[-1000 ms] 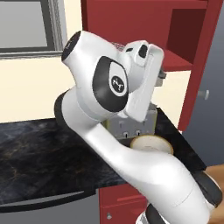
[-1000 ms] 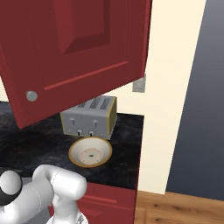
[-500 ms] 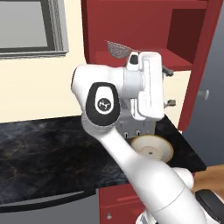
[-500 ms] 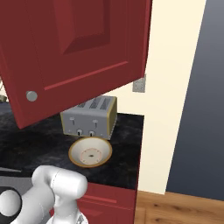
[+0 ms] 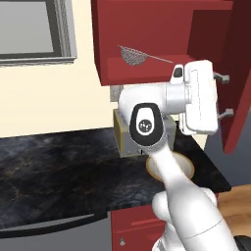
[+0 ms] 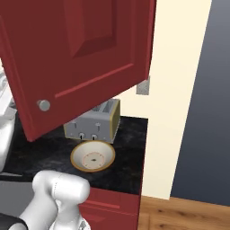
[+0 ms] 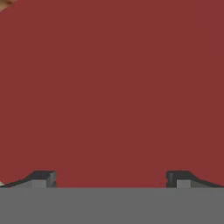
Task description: Open the cabinet and setup a tea strainer by placing it in the bowl upright.
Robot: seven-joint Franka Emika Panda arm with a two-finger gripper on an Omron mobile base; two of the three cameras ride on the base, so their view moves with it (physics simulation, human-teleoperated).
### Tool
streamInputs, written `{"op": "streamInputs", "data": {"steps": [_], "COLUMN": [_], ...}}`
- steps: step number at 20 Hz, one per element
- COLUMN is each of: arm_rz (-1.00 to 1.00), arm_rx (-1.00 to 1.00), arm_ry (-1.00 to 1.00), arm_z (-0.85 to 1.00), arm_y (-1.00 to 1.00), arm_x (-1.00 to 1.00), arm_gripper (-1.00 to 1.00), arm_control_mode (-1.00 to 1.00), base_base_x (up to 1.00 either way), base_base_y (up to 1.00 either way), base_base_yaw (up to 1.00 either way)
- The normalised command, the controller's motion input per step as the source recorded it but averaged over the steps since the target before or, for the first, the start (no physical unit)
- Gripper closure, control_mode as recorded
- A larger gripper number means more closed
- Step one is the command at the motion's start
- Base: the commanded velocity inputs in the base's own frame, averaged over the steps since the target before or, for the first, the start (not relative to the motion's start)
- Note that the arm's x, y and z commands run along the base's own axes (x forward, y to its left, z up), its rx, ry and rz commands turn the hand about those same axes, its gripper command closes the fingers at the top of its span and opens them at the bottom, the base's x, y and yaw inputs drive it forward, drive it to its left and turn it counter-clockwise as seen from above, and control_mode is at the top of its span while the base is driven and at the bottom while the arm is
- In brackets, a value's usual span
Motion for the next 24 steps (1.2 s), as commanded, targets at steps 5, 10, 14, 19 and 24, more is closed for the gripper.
{"op": "streamInputs", "data": {"steps": [5, 10, 14, 19, 24], "arm_rz": [-0.22, -0.07, 0.00, 0.07, 0.06], "arm_rx": [-0.10, 0.00, 0.01, 0.06, 0.30], "arm_ry": [0.00, 0.00, 0.00, 0.00, -0.04], "arm_z": [0.27, 0.25, 0.02, -0.09, -0.05], "arm_y": [-0.81, -0.80, -0.47, -0.22, -0.67], "arm_x": [-0.58, -0.22, 0.02, 0.10, 0.00], "arm_gripper": [-1.00, -1.00, -1.00, -1.00, -1.00], "arm_control_mode": [-1.00, -1.00, -1.00, -1.00, -1.00], "base_base_x": [0.00, 0.00, 0.00, 0.00, 0.00], "base_base_y": [0.00, 0.00, 0.00, 0.00, 0.00], "base_base_yaw": [0.00, 0.00, 0.00, 0.00, 0.00]}}
